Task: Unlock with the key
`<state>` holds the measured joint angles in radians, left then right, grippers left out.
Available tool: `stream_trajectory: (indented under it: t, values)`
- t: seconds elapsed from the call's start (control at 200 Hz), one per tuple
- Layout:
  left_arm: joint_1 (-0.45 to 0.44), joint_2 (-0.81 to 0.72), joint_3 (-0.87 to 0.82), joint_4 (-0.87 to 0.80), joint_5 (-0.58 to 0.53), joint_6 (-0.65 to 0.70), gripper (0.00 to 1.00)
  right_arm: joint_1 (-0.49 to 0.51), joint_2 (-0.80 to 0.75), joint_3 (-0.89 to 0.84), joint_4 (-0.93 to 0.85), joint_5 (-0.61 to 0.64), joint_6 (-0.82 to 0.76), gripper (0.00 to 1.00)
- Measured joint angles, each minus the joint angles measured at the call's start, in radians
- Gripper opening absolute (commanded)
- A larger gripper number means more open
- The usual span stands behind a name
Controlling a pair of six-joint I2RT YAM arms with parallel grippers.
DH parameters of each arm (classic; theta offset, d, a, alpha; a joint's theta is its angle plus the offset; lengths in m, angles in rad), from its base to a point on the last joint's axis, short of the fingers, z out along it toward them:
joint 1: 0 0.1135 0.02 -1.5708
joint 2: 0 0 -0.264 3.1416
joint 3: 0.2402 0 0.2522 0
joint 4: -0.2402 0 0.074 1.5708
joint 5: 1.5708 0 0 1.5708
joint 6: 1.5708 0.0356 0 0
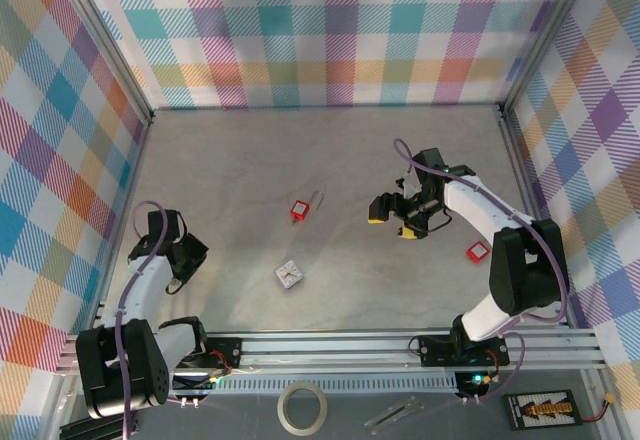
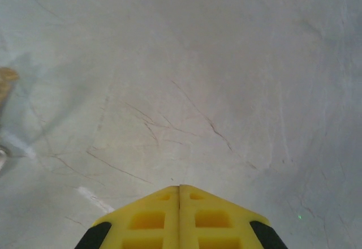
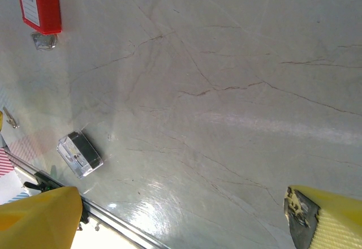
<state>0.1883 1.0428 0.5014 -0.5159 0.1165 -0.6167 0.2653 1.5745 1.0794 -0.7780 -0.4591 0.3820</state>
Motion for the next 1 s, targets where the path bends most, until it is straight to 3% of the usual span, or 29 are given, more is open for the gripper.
stream_trajectory:
  t: [0.105,0.175,0.215,0.275,0.32,0.52,0.68,1.0]
  values:
    - [-0.021,-0.013,0.0,-0.005,0.006,0.009,0.0,0.0,0.0,0.0,0.0,-0.001,0.005,0.92]
    - [-0.021,-0.039,0.0,-0.021,-0.006,0.006,0.4,0.0,-0.001,0.0,-0.002,-0.001,0.005,0.93]
    - [-0.018,-0.055,0.003,-0.039,-0.017,0.003,0.57,0.0,-0.001,0.0,-0.003,-0.001,0.005,0.93]
    - [-0.006,-0.072,0.013,-0.076,-0.05,-0.009,0.77,0.0,-0.001,0.0,-0.006,-0.001,0.001,0.93]
    - [0.01,-0.078,0.019,-0.1,-0.076,-0.023,0.81,0.0,-0.001,0.0,-0.014,-0.001,-0.002,0.93]
    - [0.225,-0.077,-0.016,-0.113,-0.112,-0.079,0.84,0.0,-0.001,0.024,-0.065,-0.002,-0.018,0.93]
    - [0.301,-0.043,-0.045,-0.111,-0.137,-0.087,0.83,0.0,-0.001,0.056,-0.085,-0.005,-0.027,0.93]
    - [0.361,0.066,-0.023,-0.117,-0.148,-0.063,0.58,0.0,-0.001,0.061,-0.085,-0.018,-0.026,0.93]
